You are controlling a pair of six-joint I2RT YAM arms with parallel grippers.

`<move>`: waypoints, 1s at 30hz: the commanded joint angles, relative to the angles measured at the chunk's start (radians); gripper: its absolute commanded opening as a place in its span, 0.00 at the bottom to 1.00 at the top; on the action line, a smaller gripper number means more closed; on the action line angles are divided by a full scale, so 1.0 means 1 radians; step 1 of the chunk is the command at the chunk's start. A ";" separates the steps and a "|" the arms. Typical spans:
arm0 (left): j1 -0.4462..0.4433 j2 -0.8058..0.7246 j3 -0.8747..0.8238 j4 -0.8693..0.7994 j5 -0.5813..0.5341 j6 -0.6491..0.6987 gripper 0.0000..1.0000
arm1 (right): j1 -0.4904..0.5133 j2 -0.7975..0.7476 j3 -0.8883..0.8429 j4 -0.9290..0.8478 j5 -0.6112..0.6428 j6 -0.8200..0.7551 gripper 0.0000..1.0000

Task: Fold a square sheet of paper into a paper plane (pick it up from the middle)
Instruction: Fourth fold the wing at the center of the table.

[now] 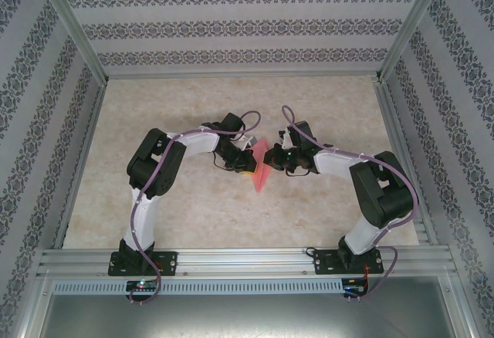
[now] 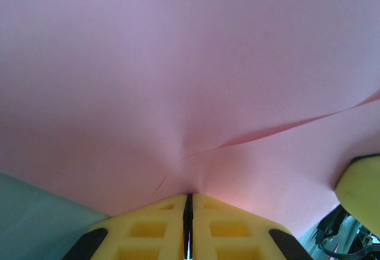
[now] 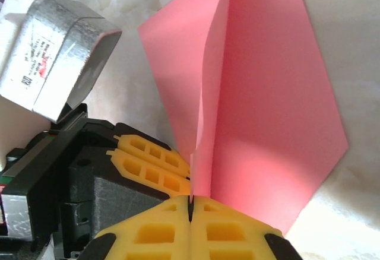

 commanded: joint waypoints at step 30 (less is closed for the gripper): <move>-0.005 0.045 -0.011 -0.023 -0.075 -0.015 0.13 | 0.041 -0.004 0.079 -0.266 0.080 -0.181 0.01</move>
